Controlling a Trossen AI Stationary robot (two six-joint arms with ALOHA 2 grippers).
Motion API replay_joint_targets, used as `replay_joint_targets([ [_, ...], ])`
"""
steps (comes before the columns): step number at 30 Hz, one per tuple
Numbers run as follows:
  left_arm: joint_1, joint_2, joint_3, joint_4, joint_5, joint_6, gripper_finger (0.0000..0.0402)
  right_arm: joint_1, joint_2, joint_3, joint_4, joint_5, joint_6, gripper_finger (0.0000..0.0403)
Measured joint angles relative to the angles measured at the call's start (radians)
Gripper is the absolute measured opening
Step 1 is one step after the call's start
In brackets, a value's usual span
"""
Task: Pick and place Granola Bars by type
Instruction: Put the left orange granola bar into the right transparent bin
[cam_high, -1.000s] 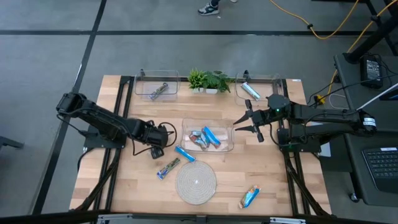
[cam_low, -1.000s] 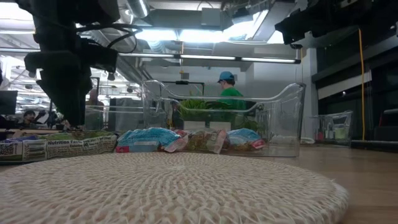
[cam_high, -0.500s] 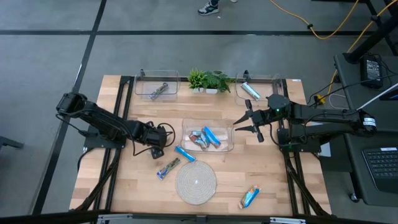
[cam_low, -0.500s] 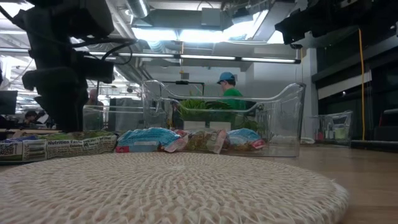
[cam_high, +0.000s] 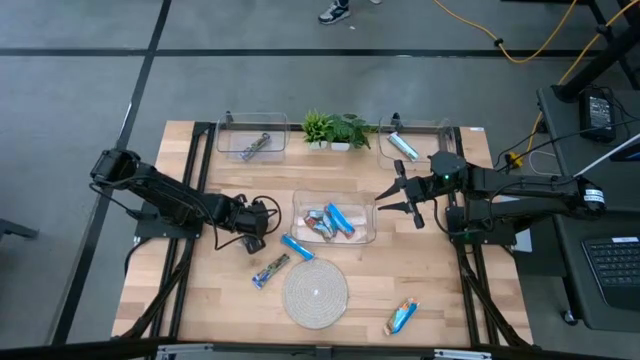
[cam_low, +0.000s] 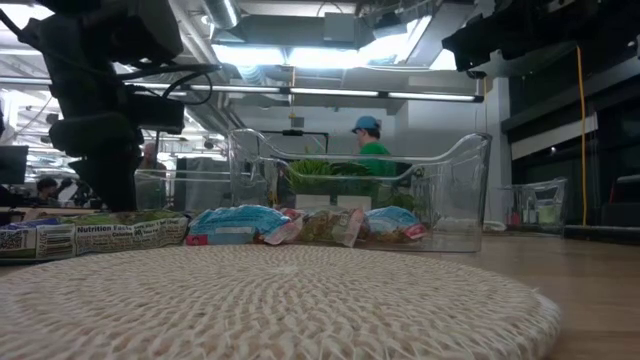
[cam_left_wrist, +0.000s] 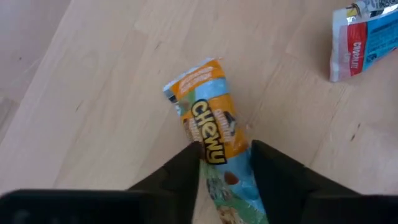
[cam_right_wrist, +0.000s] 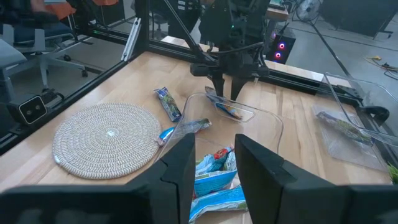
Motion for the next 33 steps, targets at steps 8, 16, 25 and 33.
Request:
replay_joint_targets([
  [8,0.000,0.000,0.000,0.000,-0.005,0.000,0.0024,0.000,0.000,0.000,0.000,0.000,0.000,0.0116],
  [16,0.000,-0.035,0.025,0.014,-0.009,0.057,0.0001,0.000,0.000,0.000,0.000,0.000,0.000,0.0116],
  [25,-0.004,-0.249,0.111,0.017,-0.009,0.238,0.0001,0.000,0.000,0.000,0.000,0.000,0.003,0.0116],
  [33,-0.019,-0.498,0.138,0.166,0.081,0.496,0.0002,0.000,0.000,0.000,0.000,0.000,0.003,0.0116],
])
